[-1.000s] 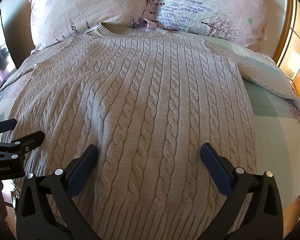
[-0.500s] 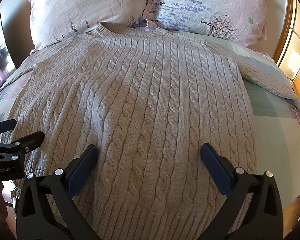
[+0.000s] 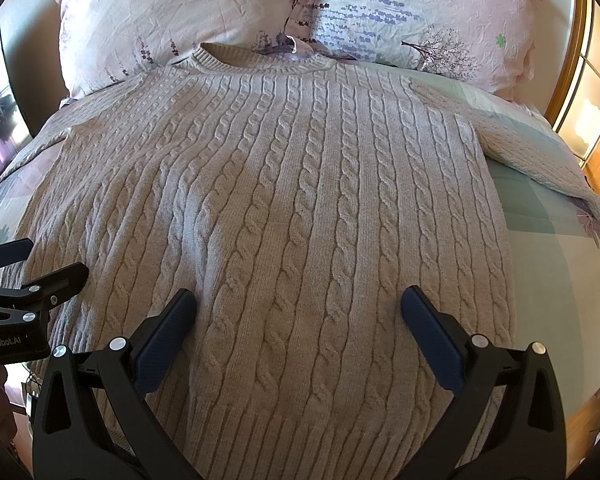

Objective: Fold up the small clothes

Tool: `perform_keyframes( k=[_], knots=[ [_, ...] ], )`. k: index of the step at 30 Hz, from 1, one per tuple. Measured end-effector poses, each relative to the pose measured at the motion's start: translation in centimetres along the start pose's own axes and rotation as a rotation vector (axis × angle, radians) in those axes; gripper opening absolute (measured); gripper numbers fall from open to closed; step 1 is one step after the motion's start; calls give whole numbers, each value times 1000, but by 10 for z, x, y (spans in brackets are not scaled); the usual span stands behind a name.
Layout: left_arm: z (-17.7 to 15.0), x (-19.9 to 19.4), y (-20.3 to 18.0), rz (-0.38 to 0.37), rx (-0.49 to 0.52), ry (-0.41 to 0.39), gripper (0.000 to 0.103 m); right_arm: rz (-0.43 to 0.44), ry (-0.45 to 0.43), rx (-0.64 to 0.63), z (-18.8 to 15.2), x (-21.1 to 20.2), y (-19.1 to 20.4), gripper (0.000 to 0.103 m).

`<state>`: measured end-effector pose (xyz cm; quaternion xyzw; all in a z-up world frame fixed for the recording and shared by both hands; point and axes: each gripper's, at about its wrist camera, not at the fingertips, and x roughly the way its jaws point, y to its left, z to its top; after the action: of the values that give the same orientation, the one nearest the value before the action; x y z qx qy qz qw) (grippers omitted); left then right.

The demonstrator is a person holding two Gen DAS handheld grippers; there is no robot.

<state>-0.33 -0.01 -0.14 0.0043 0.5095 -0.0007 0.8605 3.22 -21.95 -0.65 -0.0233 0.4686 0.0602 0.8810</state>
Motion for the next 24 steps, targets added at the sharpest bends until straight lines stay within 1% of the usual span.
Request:
perform_keyframes(
  k=[18, 23, 24],
  knots=[
    [-1, -1, 0, -1, 1, -5, 101, 3, 10, -9, -1, 2, 1, 102],
    [0, -6, -2, -3, 11, -25, 101, 38, 10, -48, -3, 3, 0, 102],
    [-1, -6, -3, -3, 14, -26, 101, 59, 17, -67, -2, 3, -2, 102]
  ],
)
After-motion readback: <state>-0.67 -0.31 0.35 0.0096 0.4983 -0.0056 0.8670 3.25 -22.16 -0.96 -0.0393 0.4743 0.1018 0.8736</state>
